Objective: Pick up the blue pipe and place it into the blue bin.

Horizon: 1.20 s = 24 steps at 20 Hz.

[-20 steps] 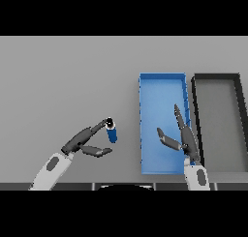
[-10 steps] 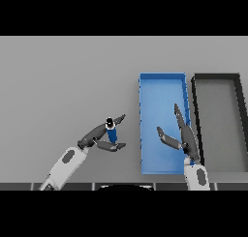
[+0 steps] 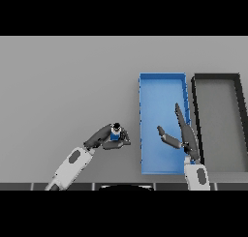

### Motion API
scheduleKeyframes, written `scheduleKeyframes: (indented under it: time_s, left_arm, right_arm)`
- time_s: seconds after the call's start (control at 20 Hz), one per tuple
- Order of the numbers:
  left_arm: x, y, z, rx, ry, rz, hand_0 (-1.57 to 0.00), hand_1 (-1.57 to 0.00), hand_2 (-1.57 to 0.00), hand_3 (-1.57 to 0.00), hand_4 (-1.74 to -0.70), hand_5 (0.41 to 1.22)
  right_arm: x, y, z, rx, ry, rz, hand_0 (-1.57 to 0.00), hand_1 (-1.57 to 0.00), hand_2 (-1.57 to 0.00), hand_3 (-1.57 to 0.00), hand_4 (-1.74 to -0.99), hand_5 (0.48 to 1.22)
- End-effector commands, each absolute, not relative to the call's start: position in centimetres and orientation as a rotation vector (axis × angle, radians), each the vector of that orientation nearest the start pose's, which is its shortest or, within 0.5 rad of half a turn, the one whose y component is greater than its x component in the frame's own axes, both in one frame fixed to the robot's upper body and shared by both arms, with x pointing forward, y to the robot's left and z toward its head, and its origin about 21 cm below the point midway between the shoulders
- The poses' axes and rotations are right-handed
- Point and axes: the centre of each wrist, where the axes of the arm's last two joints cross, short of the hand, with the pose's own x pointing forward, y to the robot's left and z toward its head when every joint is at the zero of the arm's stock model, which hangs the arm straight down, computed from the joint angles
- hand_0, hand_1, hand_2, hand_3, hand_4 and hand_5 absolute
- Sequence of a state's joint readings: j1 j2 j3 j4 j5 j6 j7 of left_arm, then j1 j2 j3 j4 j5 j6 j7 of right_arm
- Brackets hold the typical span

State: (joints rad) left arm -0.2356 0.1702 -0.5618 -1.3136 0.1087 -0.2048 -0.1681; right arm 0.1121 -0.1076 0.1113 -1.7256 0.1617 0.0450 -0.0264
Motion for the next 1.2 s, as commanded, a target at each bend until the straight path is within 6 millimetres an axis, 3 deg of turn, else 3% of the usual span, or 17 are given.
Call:
scheduleKeyframes:
  time_s: [0.0,0.1,0.35,0.45,0.8,0.95,1.15]
  left_arm:
    - [26.0,12.9,-2.8,-0.532,-1.515,-0.735,-1.22,-1.28,-1.30,-1.22,-1.63,1.101]
    - [25.8,13.0,-2.9,-0.522,-1.541,-0.730,-1.35,-1.38,-1.40,-1.32,-1.67,1.144]
    - [25.9,11.5,-0.5,-0.560,-1.646,-0.678,-1.50,-1.51,-1.51,-1.44,-1.72,1.196]
    - [26.2,11.0,1.3,-0.588,-1.692,-0.675,-1.52,-1.53,-1.53,-1.45,-1.73,1.205]
    - [25.7,9.8,4.5,-0.599,-1.675,-0.742,-1.56,-1.56,-1.56,-1.49,-1.74,1.218]
    - [25.3,10.0,4.4,-0.592,-1.671,-0.758,-1.57,-1.57,-1.57,-1.50,-1.74,1.219]
    - [25.5,9.8,4.6,-0.585,-1.664,-0.761,-1.57,-1.57,-1.57,-1.49,-1.74,1.219]
  right_arm:
    - [22.0,-23.6,1.6,-0.110,-1.634,0.313,0.00,0.00,0.00,0.00,-1.195,0.603]
    - [22.2,-23.5,1.5,-0.106,-1.621,0.310,0.00,0.00,0.00,0.00,-1.190,0.600]
    - [21.7,-23.8,1.1,-0.112,-1.629,0.325,0.00,0.00,0.00,0.00,-1.187,0.605]
    - [21.6,-23.7,1.4,-0.123,-1.642,0.322,0.00,0.00,0.00,0.00,-1.180,0.604]
    - [21.5,-24.0,1.5,-0.129,-1.664,0.326,0.00,0.00,0.00,0.00,-1.136,0.604]
    - [21.3,-24.5,1.2,-0.142,-1.657,0.320,0.00,0.00,0.00,0.00,-1.127,0.605]
    - [20.9,-24.0,1.2,-0.132,-1.642,0.296,0.00,0.00,0.00,0.00,-1.178,0.605]
